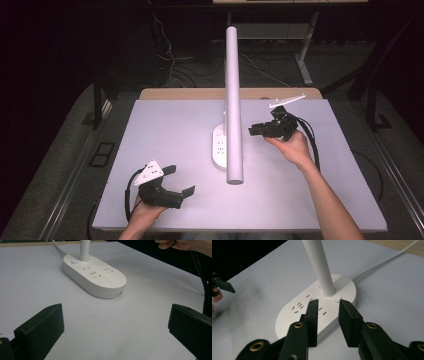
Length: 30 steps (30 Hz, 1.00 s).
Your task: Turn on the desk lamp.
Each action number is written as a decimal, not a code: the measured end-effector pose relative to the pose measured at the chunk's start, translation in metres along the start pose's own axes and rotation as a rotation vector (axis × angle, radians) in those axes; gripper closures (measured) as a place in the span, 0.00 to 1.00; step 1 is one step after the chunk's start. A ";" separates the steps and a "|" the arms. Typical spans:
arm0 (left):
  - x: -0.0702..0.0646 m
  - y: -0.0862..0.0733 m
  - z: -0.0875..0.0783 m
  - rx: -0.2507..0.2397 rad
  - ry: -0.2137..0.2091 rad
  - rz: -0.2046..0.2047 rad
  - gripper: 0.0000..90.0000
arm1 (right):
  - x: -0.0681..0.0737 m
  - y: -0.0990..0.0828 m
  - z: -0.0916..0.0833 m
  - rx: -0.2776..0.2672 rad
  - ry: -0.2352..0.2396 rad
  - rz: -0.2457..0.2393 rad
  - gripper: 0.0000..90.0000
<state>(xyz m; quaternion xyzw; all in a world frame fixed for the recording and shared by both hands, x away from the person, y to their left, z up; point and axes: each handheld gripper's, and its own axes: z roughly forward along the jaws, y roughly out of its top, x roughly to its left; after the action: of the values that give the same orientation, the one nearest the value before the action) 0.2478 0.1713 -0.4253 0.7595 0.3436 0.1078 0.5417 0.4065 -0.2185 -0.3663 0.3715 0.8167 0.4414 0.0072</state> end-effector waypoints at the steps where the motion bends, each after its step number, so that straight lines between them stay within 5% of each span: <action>1: 0.000 0.000 0.000 0.001 0.000 0.000 0.00 | 0.003 -0.004 -0.006 -0.006 -0.013 -0.005 0.64; 5: 0.000 0.000 0.000 0.003 -0.002 0.002 0.00 | 0.005 -0.009 -0.015 -0.017 -0.017 0.013 0.50; 13: 0.000 0.000 0.001 0.003 -0.003 0.001 0.00 | 0.014 -0.026 -0.036 -0.034 -0.072 0.042 0.00; 30: -0.001 0.000 0.002 0.006 -0.005 0.002 0.00 | 0.026 -0.072 -0.056 -0.043 -0.085 0.048 0.00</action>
<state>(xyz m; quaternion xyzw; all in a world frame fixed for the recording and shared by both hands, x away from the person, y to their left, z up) 0.2480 0.1697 -0.4258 0.7616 0.3418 0.1053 0.5404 0.3254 -0.2670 -0.3761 0.4092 0.7967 0.4430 0.0392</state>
